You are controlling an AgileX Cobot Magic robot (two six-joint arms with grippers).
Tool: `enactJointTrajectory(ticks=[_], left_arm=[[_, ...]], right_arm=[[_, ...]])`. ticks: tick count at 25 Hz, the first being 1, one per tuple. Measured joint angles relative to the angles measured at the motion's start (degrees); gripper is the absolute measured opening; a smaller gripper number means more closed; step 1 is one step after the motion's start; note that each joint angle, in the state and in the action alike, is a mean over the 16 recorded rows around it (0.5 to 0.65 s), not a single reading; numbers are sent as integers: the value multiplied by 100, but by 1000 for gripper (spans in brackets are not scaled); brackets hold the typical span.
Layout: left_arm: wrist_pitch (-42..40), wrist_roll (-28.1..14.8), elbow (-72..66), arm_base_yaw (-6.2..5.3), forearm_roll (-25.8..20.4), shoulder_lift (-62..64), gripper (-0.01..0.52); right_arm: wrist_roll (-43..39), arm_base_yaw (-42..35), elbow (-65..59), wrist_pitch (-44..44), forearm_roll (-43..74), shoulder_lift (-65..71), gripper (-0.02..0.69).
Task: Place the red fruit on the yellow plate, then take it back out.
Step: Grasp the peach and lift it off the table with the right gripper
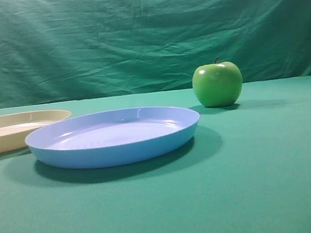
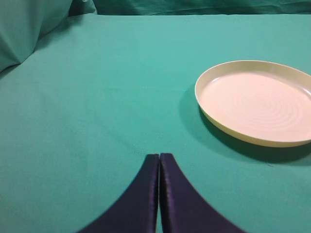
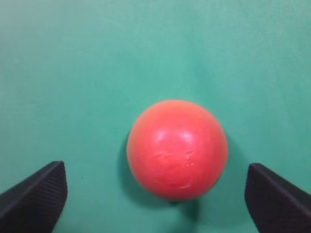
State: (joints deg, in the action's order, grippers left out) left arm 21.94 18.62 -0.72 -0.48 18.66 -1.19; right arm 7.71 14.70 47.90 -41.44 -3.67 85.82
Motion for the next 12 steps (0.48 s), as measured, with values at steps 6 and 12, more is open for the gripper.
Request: enactJointTrajectory(ticks=[6, 12], left_arm=[[0, 0, 0, 0, 0, 0, 0], [0, 0, 0, 0, 0, 0, 0]], right_arm=[[-17, -33, 5, 372, 75, 539, 642], [-21, -35, 76, 541, 144, 909, 507]])
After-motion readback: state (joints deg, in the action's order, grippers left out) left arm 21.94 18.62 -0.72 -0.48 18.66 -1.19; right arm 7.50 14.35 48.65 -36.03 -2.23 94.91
